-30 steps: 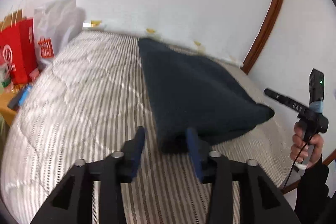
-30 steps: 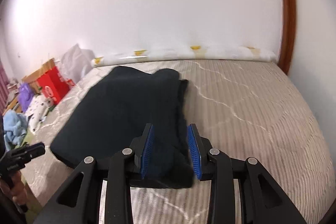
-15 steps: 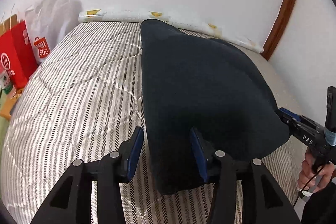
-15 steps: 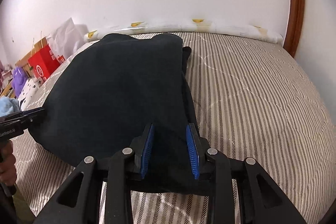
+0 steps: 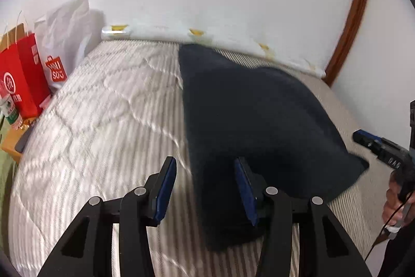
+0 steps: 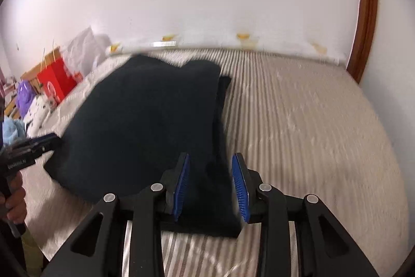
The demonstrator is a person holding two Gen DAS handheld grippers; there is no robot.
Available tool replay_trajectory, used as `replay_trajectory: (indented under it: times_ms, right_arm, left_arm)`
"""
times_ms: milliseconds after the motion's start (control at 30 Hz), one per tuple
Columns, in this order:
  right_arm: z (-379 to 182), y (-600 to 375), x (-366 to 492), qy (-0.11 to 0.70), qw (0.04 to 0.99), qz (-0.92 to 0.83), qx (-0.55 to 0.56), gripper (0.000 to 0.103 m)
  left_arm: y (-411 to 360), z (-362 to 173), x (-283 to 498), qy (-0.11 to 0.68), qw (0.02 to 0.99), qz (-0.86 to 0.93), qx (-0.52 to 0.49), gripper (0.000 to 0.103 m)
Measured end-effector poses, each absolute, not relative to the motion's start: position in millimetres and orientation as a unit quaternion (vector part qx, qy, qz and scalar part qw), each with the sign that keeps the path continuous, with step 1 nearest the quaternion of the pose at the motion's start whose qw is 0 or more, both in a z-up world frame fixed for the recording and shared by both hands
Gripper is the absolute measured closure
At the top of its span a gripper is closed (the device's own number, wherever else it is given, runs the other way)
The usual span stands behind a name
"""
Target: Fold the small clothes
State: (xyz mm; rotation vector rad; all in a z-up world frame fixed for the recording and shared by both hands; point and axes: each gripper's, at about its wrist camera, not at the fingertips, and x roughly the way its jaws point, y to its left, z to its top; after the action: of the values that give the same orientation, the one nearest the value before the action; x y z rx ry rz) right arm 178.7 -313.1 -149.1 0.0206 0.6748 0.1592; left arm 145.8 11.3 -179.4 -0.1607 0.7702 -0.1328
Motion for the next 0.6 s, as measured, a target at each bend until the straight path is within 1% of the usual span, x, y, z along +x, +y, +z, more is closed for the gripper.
replay_trajectory:
  times_ms: [67,100,133,267,433,467,533,567,600]
  right_arm:
    - [-134.8,-315.4,204.6,0.330,0.941,0.077,0.008,0.054]
    - [-131.0,-315.5,217.6,0.333,0.940,0.080,0.005,0.045]
    - [-127.8,-314.5,234.7,0.336,0.938,0.084,0.003,0.043]
    - [-130.5,-306.9,307.4,0.369,0.923,0.109,0.010,0.043]
    - [-158.9,-298.2,382.8,0.418,0.895,0.146,0.047,0.044]
    - [-167.2,-295.3,392.7,0.427,0.889,0.155,0.053,0.047]
    - [-180.2,-285.6,402.3,0.425,0.888,0.172,0.041,0.081]
    - [-178.7,-282.6,397.0,0.404,0.898,0.171,0.031,0.083]
    - [-174.2,-284.9,389.9,0.372,0.914,0.164,0.022,0.092]
  left_arm:
    - [20.5,-171.9,166.8,0.374,0.922,-0.062,-0.085,0.058]
    - [23.7,-170.0,177.7,0.376,0.921,-0.059,-0.086,0.058]
    - [26.2,-169.4,186.6,0.377,0.921,-0.055,-0.085,0.058]
    - [28.9,-171.4,229.2,0.385,0.918,-0.054,-0.081,0.057]
    - [16.4,-182.7,259.9,0.397,0.913,-0.058,-0.071,0.057]
    - [13.0,-186.2,263.6,0.400,0.912,-0.056,-0.068,0.057]
    - [5.4,-196.0,270.4,0.411,0.908,-0.049,-0.059,0.057]
    - [3.5,-198.3,271.2,0.414,0.908,-0.046,-0.056,0.057]
    - [1.7,-200.0,270.9,0.415,0.907,-0.044,-0.054,0.057]
